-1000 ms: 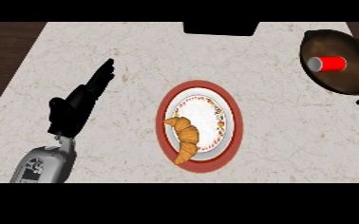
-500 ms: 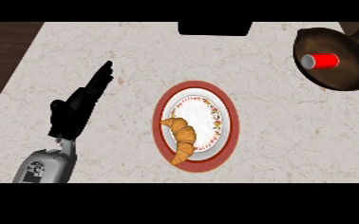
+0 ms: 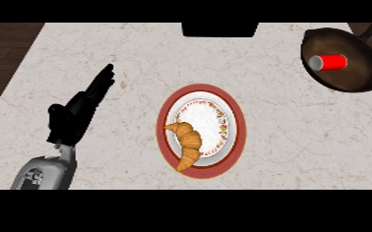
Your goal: Pick the can from the plate and place it in the pan
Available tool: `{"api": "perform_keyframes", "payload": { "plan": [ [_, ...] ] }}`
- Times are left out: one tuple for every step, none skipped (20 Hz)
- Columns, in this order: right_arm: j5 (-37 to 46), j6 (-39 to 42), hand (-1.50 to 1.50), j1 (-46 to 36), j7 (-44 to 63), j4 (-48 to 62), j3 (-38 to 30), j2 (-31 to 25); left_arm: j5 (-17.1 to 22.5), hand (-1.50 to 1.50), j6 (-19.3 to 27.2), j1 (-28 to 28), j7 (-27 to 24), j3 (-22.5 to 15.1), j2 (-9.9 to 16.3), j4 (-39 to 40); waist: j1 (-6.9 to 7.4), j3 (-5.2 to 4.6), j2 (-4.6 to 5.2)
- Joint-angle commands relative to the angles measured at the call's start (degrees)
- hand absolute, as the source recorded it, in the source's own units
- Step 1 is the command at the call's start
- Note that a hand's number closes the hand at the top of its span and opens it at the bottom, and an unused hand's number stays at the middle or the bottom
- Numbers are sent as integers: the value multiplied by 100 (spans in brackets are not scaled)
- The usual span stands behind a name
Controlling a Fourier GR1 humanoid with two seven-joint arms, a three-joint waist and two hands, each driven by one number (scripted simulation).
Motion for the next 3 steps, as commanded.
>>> {"api": "perform_keyframes", "payload": {
  "plan": [
    [-49, 874, -150, 346, -1044, -64, -52, -24, 119, 0, -87, 30, 99, 98, 82, -114, 7, -4, -32],
    [-41, 815, -150, 406, -1074, -99, -50, -29, 5, 0, 20, 56, 105, 23, 16, -157, 8, -1, -33],
    [-53, 760, -150, 442, -1046, -89, -58, 54, 33, 0, -64, -55, 48, 64, 77, -66, -11, -3, -16]
  ]
}}
